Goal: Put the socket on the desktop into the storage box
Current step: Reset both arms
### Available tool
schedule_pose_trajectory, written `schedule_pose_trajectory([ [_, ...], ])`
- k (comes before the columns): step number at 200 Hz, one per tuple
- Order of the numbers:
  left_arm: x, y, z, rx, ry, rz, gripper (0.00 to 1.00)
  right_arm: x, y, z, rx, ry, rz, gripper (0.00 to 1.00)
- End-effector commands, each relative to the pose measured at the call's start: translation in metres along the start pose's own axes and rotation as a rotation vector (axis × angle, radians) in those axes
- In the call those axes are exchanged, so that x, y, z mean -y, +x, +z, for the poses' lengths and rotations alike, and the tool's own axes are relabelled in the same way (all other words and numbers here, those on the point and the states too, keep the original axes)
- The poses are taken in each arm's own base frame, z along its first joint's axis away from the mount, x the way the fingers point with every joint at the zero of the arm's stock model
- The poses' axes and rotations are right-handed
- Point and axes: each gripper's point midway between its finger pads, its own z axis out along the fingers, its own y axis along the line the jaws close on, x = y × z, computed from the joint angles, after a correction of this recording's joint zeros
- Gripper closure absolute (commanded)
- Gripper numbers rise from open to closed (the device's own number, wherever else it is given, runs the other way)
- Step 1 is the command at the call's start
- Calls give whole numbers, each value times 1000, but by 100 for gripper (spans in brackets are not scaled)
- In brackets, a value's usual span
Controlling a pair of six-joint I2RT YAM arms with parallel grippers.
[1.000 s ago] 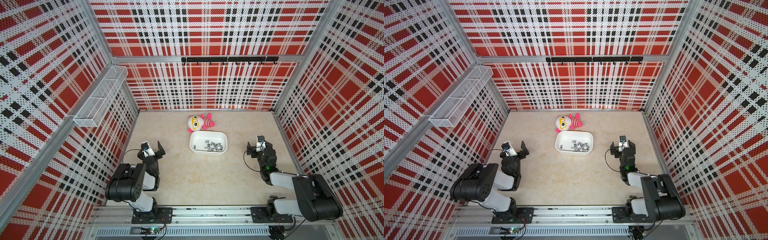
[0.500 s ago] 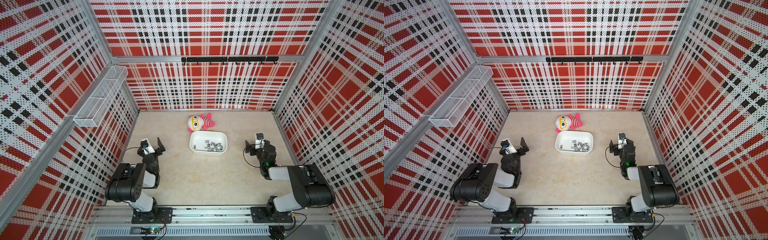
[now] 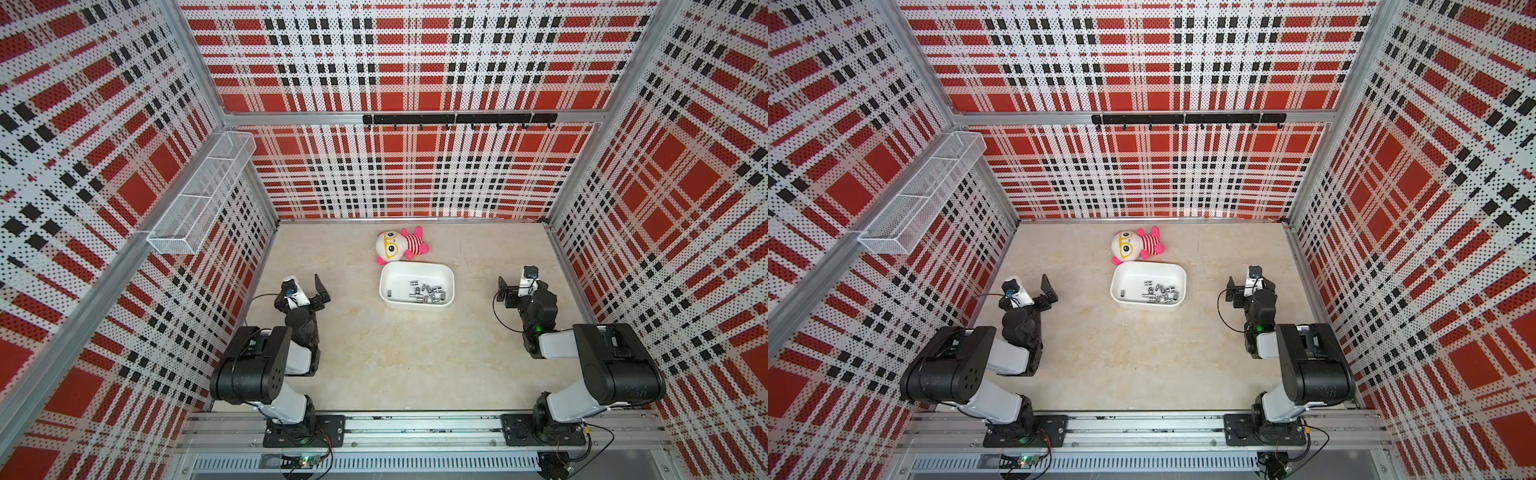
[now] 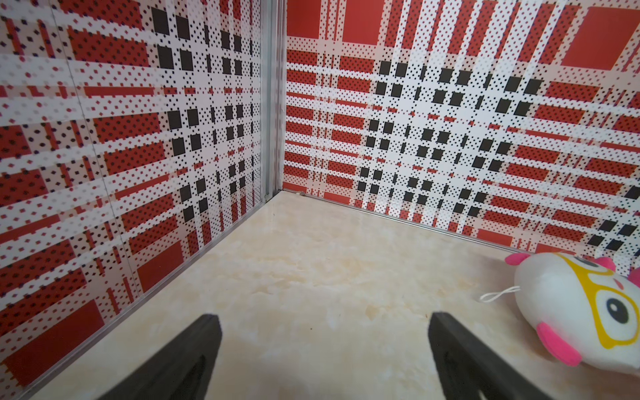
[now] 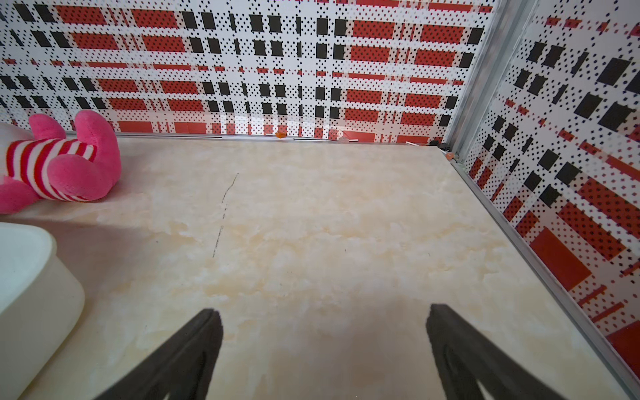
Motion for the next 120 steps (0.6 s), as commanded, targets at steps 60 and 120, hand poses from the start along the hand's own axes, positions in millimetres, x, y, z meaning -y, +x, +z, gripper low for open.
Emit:
schedule_pose_trajectory([
  [60,18,2,7,-21,75,46,1,1,1,-1,7,4,10,0],
  [120,21,3,6,-22,85,59,1,1,0,-2,13,4,10,0],
])
